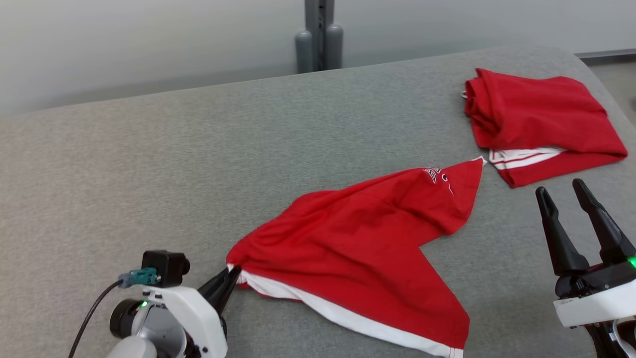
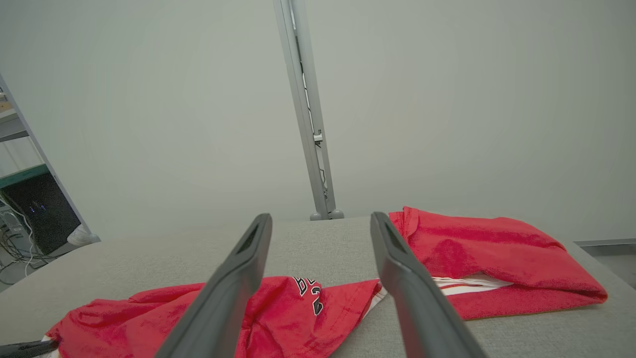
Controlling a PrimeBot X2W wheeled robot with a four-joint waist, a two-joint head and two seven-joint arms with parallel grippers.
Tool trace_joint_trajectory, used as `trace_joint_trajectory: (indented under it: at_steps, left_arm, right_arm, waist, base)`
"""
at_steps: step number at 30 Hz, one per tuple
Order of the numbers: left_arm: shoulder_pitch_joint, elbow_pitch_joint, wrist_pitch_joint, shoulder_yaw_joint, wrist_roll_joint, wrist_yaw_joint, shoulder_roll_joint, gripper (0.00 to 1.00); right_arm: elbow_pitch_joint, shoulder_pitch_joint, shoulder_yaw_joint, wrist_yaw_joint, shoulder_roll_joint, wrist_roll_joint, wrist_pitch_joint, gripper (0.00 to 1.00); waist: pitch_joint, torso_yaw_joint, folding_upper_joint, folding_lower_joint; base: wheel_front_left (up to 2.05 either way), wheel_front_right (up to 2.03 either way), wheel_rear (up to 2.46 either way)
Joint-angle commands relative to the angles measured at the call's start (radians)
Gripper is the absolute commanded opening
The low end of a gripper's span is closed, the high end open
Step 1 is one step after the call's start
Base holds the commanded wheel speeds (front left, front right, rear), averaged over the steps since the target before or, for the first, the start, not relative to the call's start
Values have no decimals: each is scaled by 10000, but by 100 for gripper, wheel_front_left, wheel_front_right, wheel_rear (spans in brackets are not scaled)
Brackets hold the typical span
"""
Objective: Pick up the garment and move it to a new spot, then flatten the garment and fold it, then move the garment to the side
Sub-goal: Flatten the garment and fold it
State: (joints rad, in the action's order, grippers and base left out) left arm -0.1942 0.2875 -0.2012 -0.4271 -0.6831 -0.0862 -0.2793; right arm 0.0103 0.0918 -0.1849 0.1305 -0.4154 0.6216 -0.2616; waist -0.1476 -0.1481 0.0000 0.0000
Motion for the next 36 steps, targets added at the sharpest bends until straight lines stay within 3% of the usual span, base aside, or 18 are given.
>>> trace_joint_trajectory:
  at_steps: [1,16,18,19,25,30,36]
  left_arm:
    - [229,-119,-107,73,-82,131,-170,0]
    - [2036,-1817,-1275,150,-785,1058,-507,0]
    - [2204,-1989,-1372,171,-934,1105,-488,44]
    - [2300,-2057,-1423,170,-952,1124,-532,100]
    - [2152,-3121,-461,809,-852,1054,-768,100]
    - [1796,-4013,1120,1501,244,1454,-1082,100]
    - [1426,-4121,3537,2039,1134,1923,-495,100]
  right_arm:
    - [55,16,-42,6,-39,19,-41,100]
    - [309,176,-79,6,-29,-105,-42,100]
    - [352,182,-83,6,14,-135,-42,100]
    - [368,180,-93,6,29,-142,-42,100]
    - [453,103,-44,6,191,-253,-42,100]
    - [301,88,262,6,474,-304,-42,100]
    - [-131,-65,678,6,1032,-714,-42,100]
  waist:
    - [67,340,0,0]
    - [183,1196,0,0]
    - [229,1212,0,0]
    - [257,1211,0,0]
    - [397,1153,0,0]
    - [539,1058,0,0]
    - [677,935,0,0]
  base:
    - [0,0,0]
    - [0,0,0]
    - [0,0,0]
    - [0,0,0]
    - [0,0,0]
    - [0,0,0]
    - [0,0,0]
